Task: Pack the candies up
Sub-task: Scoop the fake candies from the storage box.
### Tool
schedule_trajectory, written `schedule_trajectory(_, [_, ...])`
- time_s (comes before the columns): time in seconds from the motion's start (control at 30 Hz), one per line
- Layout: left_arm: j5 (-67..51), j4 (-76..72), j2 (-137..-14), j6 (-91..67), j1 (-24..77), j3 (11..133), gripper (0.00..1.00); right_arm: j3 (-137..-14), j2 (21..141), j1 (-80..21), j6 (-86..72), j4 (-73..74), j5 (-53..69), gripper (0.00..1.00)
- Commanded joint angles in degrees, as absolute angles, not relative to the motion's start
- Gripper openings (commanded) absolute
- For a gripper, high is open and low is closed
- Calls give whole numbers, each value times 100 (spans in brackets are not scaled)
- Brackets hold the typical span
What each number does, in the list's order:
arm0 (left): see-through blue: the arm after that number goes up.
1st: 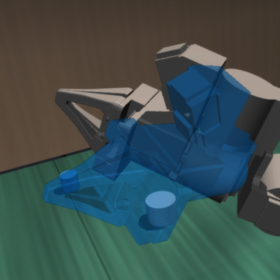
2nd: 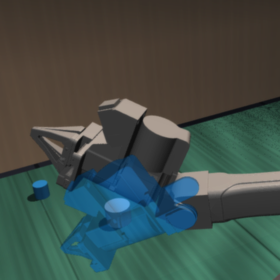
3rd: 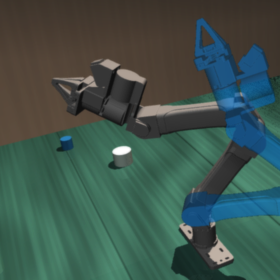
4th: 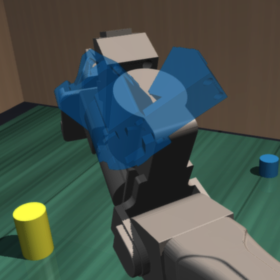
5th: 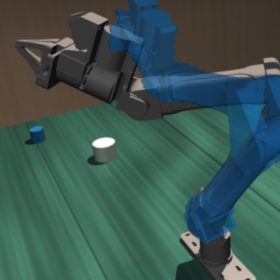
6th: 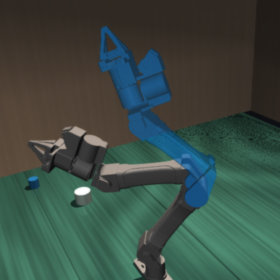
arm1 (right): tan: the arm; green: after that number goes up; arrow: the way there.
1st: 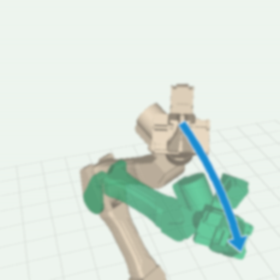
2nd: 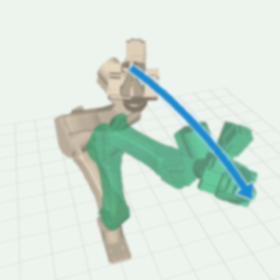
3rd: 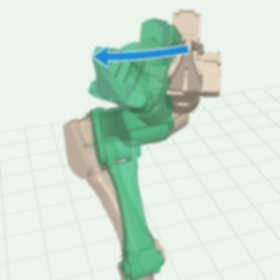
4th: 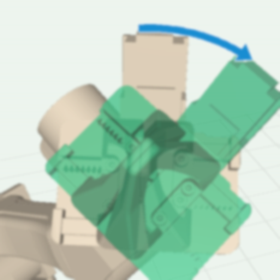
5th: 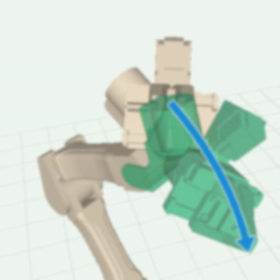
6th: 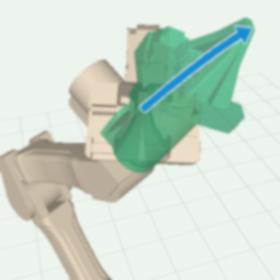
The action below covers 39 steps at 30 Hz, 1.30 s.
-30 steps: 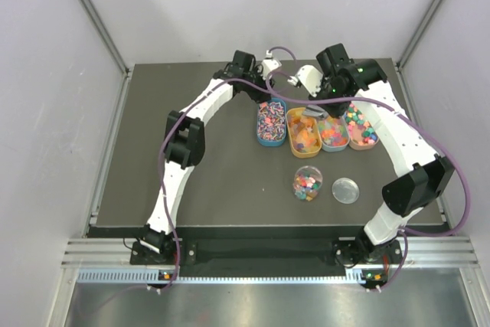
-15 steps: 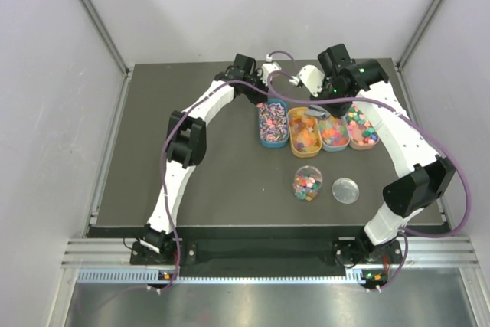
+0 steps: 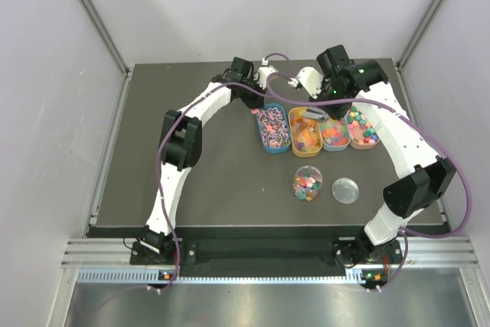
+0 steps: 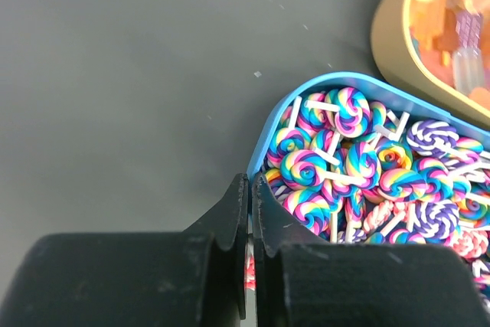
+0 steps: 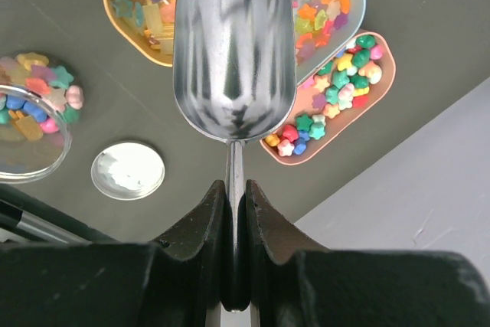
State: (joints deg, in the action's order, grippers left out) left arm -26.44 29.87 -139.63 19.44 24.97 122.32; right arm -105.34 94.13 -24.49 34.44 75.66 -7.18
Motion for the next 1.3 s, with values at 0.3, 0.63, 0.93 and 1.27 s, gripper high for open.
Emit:
schedule_trajectory(0.3, [-2804,3700,-13834,1811,2681,12296,0,-10503,9983,-3453,3472,8473,-701,0])
schedule_trajectory(0.63, [-2610,3498,-13526,1459,2698,11830,0,-10688,10538,-4007,4059,8482,-1933,0])
schedule_trajectory(0.93, [-2549,3410,-13544,1239,2751,11813,0,-10775,10828,-4306,4508,8490,-2338,0])
schedule_trajectory(1.27, [-2523,3366,-13535,1195,2786,11786,0,-10723,11197,-4596,4702,8481,-2627,0])
